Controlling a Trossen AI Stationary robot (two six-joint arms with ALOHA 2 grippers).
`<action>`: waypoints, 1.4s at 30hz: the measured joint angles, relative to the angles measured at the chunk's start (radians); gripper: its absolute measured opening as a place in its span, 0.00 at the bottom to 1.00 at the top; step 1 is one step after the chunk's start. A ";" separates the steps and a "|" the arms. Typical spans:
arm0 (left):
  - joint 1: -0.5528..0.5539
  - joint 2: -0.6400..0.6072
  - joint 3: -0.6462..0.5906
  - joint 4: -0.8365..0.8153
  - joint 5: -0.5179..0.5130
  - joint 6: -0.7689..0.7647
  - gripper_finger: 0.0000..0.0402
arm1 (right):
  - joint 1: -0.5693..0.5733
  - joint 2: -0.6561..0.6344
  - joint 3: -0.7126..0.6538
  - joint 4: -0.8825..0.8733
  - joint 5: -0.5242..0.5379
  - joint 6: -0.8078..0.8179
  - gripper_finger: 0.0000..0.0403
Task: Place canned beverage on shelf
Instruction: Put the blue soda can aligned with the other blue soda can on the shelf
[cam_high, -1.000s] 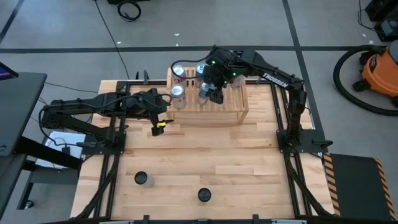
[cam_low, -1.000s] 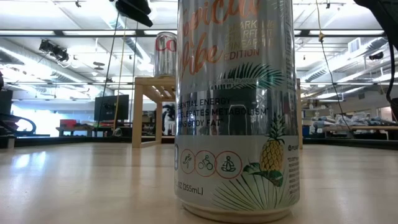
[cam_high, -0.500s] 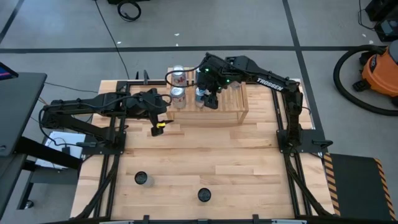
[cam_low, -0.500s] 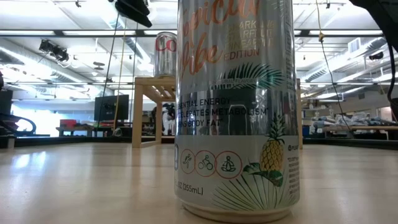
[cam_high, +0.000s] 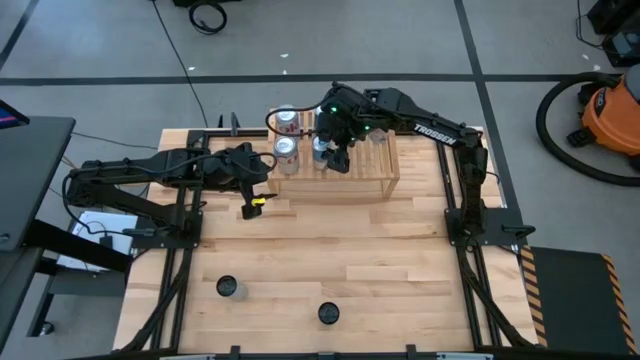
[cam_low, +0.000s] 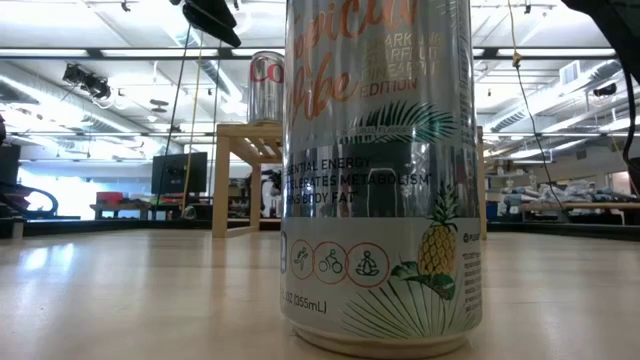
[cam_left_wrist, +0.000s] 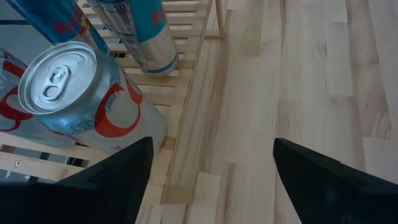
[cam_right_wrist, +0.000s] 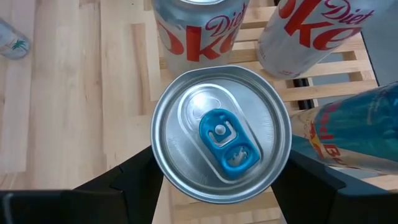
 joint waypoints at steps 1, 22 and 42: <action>0.000 0.000 0.000 0.000 0.000 0.000 0.83 | 0.000 0.000 0.000 0.000 0.000 0.000 0.68; 0.000 0.000 0.000 0.000 0.000 0.000 0.83 | -0.013 -0.006 -0.034 0.017 -0.001 -0.010 0.68; 0.000 0.000 0.000 -0.001 0.000 0.001 0.83 | -0.012 -0.004 -0.036 0.013 0.000 -0.037 0.75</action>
